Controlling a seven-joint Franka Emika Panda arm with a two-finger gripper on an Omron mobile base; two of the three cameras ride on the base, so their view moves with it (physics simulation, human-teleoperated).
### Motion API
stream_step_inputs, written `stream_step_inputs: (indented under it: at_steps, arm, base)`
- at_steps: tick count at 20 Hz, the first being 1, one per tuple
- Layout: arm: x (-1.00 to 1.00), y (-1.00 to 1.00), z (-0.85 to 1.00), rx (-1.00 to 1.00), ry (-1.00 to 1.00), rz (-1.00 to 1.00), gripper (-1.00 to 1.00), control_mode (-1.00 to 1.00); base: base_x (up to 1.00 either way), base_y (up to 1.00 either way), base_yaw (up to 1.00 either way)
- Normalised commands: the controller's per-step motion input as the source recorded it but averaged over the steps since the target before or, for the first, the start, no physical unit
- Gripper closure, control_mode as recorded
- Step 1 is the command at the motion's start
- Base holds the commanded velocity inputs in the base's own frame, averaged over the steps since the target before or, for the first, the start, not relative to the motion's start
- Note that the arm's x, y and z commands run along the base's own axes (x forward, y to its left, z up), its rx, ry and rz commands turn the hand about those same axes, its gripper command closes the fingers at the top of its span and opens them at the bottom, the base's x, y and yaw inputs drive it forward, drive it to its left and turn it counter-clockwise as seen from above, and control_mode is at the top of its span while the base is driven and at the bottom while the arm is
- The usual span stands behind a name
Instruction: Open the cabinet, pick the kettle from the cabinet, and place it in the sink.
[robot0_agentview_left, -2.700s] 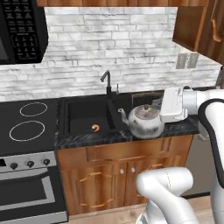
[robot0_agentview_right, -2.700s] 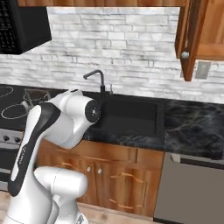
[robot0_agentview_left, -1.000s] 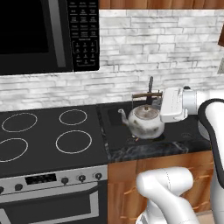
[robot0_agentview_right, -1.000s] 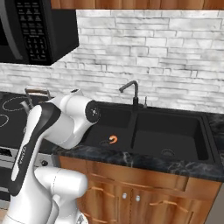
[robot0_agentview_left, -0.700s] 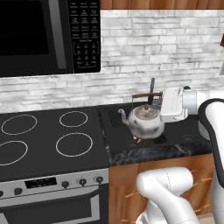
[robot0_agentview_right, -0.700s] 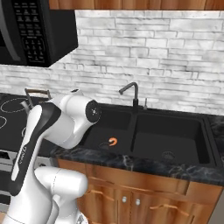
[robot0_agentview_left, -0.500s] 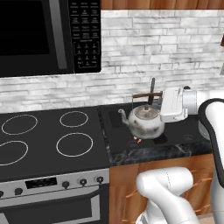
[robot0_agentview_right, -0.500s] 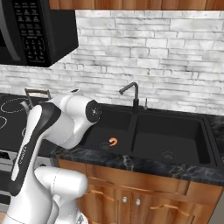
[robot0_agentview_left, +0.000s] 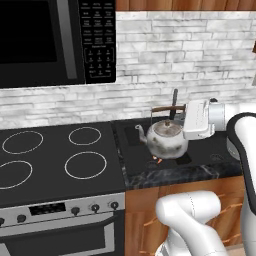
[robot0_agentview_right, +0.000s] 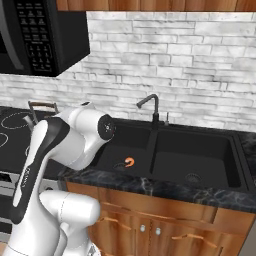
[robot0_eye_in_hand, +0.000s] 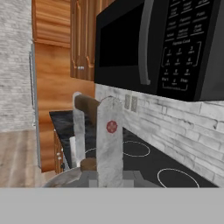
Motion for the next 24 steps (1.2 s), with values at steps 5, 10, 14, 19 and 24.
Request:
stream_step_inputs:
  at_steps: [5, 10, 14, 19, 24]
  arm:
    - [0.0, 0.0, 0.0, 0.0, 0.0, 0.0, 1.0, 1.0]
    - [0.0, 0.0, 0.0, 0.0, 0.0, 0.0, 1.0, 1.0]
    - [0.0, 0.0, 0.0, 0.0, 0.0, 0.0, 1.0, -1.0]
    - [0.0, 0.0, 0.0, 0.0, 0.0, 0.0, 1.0, -1.0]
    - [0.0, 0.0, 0.0, 0.0, 0.0, 0.0, 1.0, -1.0]
  base:
    - [0.0, 0.0, 0.0]
    - [0.0, 0.0, 0.0]
    - [0.0, 0.0, 0.0]
    - [0.0, 0.0, 0.0]
    - [0.0, 0.0, 0.0]
